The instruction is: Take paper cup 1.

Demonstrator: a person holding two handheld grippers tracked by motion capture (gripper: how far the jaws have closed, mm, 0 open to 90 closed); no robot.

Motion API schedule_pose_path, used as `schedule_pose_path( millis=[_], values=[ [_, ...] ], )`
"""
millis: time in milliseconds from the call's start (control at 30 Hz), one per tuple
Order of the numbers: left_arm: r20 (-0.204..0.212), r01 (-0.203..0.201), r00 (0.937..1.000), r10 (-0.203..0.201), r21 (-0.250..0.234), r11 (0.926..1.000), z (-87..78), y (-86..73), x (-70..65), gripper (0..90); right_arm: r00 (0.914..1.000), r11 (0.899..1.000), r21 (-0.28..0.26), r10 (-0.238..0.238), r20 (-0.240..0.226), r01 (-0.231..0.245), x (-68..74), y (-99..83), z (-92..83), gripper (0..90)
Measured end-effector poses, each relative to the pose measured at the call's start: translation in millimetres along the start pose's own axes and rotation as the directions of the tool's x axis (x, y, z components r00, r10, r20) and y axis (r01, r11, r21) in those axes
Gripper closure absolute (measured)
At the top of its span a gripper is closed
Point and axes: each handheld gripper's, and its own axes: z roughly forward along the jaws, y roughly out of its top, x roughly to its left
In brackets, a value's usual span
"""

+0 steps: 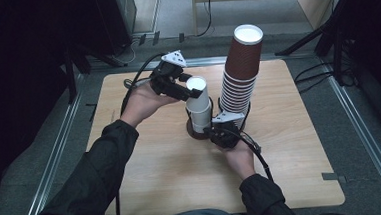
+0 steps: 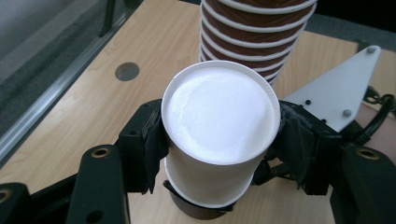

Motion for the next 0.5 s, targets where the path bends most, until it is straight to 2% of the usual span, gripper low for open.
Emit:
schedule_pose_path(
  millis=[100,267,333,367,400,467,500],
  values=[
    [0.001,-0.003,1.0,0.003,-0.003,1.0,-5.6,0.5,-1.2,36.3,0.9999,1.0,-0.008,-0.012,-0.01,0.012,0.5,1.8,-5.0,87.9],
    [0.017,-0.007,0.9998,0.007,-0.006,1.0,-21.9,-0.4,-7.6,36.2,0.9968,0.999,-0.002,-0.049,-0.063,0.049,1.5,6.0,-24.1,84.0],
    [0.023,-0.013,0.9996,0.013,-0.006,0.9999,-26.3,-2.3,-11.2,36.2,0.9921,0.998,0.013,-0.063,-0.109,0.065,1.7,6.7,-29.7,82.5],
    [0.023,-0.013,0.9996,0.013,-0.006,0.9999,-26.3,-2.3,-11.2,36.2,0.9921,0.998,0.013,-0.063,-0.109,0.065,1.7,6.7,-29.7,82.5],
    [0.029,-0.019,0.9994,0.02,-0.011,0.9998,-30.7,-4.9,-14.6,36.2,0.9863,0.995,0.019,-0.09,-0.139,0.093,3.2,6.5,-35.9,80.3],
    [0.034,-0.014,0.9993,0.015,-0.013,0.9998,-32.6,-6.4,-16.1,36.2,0.9841,0.994,0.021,-0.108,-0.141,0.112,4.0,6.4,-39.7,80.0],
    [0.037,-0.01,0.9993,0.011,-0.018,0.9998,-35.2,-10.0,-18.5,36.1,0.9787,0.991,0.015,-0.125,-0.162,0.129,4.3,6.7,-47.1,76.7]
  ],
)
